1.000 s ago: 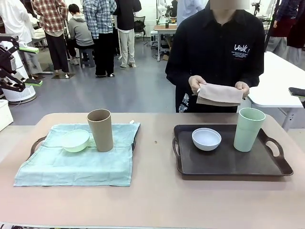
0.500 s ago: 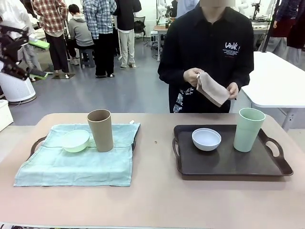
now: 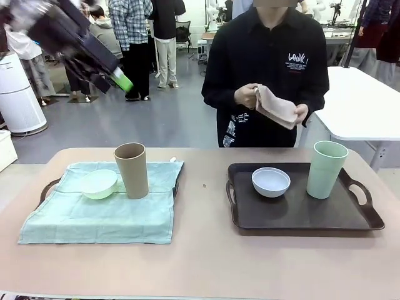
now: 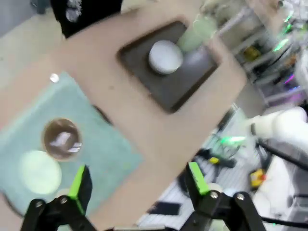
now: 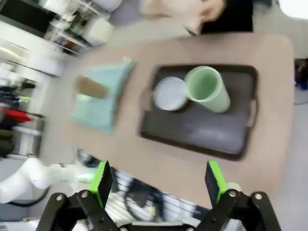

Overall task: Set up a tray with a mat and arrange the tableware.
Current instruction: Pick up the Picnic Bowl and Reusable plastic cup from the Handle tray in front of the human's position and hold them in the air.

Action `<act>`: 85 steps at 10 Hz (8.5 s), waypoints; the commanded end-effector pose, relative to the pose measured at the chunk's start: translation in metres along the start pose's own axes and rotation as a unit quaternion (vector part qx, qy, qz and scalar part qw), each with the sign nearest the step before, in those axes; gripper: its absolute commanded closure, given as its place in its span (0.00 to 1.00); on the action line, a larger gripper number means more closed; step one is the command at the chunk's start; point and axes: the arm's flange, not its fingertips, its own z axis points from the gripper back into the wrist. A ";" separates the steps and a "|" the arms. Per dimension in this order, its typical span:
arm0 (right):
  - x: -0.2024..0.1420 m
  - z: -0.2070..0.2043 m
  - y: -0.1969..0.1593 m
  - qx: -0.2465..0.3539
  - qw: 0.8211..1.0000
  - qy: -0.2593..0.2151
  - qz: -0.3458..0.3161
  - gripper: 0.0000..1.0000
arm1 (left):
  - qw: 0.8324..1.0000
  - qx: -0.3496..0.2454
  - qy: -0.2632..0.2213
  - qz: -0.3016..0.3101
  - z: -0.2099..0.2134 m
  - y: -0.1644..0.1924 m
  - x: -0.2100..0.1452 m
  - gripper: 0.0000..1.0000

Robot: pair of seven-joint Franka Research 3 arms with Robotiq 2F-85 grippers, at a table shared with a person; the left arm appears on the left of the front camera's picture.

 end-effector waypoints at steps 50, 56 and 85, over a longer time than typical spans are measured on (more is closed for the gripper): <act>0.086 -0.312 -0.211 0.313 0.761 0.054 0.566 0.00 | 0.930 0.092 0.116 0.336 -0.400 -0.116 0.140 0.00; 0.082 -0.328 -0.210 0.336 0.766 0.079 0.542 0.00 | 0.925 0.098 0.137 0.341 -0.439 -0.114 0.154 0.00; 0.083 -0.387 -0.181 0.354 0.753 0.098 0.545 1.00 | 0.933 0.121 0.157 0.300 -0.460 -0.106 0.152 1.00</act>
